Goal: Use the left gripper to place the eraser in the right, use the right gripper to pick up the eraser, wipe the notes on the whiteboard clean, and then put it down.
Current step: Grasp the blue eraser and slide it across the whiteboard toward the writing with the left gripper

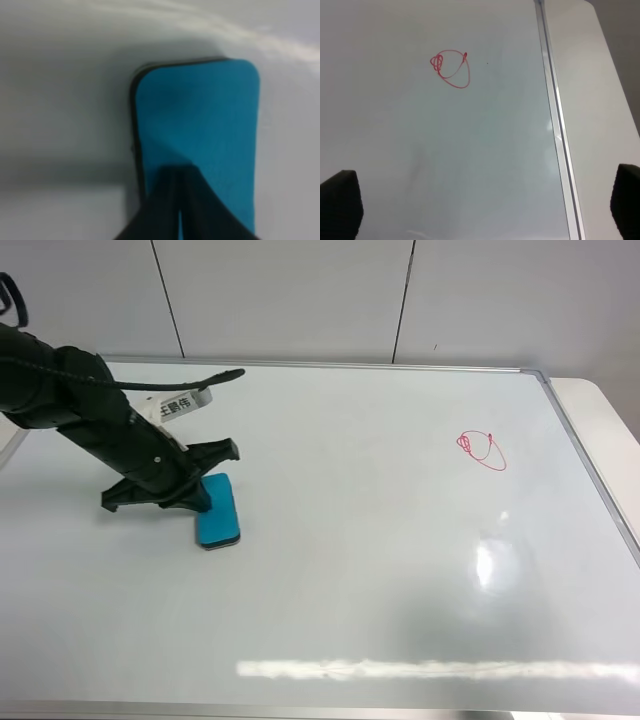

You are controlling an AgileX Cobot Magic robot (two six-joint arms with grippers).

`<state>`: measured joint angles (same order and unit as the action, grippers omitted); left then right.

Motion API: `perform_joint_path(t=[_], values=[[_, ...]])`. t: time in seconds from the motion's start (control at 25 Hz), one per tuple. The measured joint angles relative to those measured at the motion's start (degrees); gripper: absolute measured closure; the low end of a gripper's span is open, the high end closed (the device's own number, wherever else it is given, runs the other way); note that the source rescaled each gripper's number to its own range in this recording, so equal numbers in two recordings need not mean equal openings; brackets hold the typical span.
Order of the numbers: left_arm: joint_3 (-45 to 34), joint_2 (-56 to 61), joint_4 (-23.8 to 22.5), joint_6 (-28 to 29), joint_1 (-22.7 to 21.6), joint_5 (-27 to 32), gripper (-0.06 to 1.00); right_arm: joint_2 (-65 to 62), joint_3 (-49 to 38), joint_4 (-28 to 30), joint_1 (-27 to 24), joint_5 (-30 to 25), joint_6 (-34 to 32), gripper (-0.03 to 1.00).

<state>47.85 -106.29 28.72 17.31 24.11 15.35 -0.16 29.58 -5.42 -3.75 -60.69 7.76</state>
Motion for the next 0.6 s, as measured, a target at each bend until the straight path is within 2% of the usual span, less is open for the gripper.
perform_joint_path(t=[0.16, 0.6], values=[[4.59, -3.56, 2.29, 1.78, 5.96, -0.34, 0.94, 0.00, 0.00, 0.00, 0.00, 0.00, 0.00, -0.03], [26.56, -18.65, 12.77, 1.95, 18.85, 6.78, 0.94, 0.00, 0.00, 0.00, 0.00, 0.00, 0.00, -0.03]])
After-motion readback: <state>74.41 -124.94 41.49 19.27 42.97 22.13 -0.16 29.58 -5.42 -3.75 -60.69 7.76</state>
